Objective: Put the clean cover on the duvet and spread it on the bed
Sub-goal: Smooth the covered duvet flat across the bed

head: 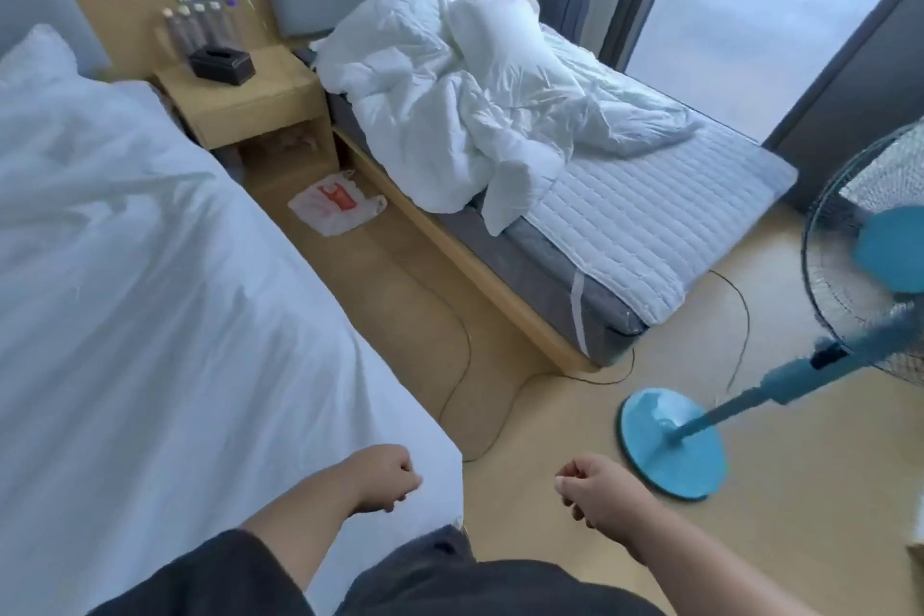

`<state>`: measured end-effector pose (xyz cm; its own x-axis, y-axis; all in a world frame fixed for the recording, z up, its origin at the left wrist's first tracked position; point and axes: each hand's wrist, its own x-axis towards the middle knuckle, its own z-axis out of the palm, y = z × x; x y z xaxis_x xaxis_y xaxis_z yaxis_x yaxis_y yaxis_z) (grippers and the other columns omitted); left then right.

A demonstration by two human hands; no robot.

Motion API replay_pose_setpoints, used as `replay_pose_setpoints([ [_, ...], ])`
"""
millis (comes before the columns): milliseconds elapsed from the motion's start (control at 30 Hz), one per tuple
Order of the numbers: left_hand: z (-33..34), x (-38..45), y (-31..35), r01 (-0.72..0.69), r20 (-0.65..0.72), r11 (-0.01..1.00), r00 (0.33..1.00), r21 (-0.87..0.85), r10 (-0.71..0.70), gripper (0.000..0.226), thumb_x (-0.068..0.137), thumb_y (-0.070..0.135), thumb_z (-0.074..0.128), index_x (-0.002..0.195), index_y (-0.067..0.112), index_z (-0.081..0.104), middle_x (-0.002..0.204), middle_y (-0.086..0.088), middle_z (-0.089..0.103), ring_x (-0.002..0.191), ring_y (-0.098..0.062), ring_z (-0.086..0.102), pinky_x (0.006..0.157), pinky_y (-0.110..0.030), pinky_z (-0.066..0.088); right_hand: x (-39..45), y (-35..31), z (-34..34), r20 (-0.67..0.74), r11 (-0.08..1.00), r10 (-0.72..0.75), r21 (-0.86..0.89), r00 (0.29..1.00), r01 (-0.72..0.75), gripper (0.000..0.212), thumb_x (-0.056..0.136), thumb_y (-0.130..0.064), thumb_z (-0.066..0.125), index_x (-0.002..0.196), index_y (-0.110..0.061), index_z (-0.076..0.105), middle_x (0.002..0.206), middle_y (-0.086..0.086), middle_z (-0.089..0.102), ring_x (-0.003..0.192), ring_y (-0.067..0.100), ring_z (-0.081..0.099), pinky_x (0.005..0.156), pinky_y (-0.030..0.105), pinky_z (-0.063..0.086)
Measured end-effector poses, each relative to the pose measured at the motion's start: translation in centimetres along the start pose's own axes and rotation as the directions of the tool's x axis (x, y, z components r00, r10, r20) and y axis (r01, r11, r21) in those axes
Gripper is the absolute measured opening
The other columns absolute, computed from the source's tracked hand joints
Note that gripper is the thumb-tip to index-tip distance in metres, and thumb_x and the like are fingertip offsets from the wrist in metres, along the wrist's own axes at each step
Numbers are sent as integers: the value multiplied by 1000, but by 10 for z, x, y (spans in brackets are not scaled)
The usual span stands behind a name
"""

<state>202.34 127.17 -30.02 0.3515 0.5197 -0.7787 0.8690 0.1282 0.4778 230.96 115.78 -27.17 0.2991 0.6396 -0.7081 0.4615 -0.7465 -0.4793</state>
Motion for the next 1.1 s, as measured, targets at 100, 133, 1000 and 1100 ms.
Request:
replay_pose_setpoints([
  [100, -41, 27, 13, 36, -69, 994, 997, -100, -43, 19, 95, 34, 46, 91, 18, 56, 104, -3, 69, 80, -14, 61, 71, -28, 49, 42, -46, -26, 64, 995, -10, -100, 998, 17, 15, 93, -30, 57, 94, -21, 69, 86, -1, 73, 71, 11, 63, 62, 25, 51],
  [133, -54, 35, 15, 44, -101, 988, 993, -147, -59, 19, 95, 34, 46, 91, 18, 56, 104, -3, 69, 80, -14, 61, 74, -28, 50, 58, -63, -32, 89, 991, -17, -134, 996, 29, 16, 92, -30, 56, 94, -21, 69, 86, -1, 74, 71, 11, 63, 62, 25, 51],
  [1000, 146, 226, 47, -103, 479, -589, 479, -802, -736, 56, 94, 41, 62, 141, 16, 45, 136, -4, 51, 121, -26, 52, 97, -34, 42, 412, -279, 174, 631, 362, 326, -771, 704, 524, 14, 102, -15, 52, 105, -5, 61, 78, 8, 56, 61, 18, 50, 56, 28, 41],
  [1100, 172, 250, 38, -463, 600, -746, 448, -478, -663, 96, 90, 49, 69, 160, 13, 14, 161, -7, 31, 138, -30, 42, 114, -46, 37, 430, -249, 208, 591, 366, 305, -797, 747, 481, 20, 102, -28, 55, 108, -10, 61, 79, 2, 63, 65, 16, 57, 60, 28, 45],
])
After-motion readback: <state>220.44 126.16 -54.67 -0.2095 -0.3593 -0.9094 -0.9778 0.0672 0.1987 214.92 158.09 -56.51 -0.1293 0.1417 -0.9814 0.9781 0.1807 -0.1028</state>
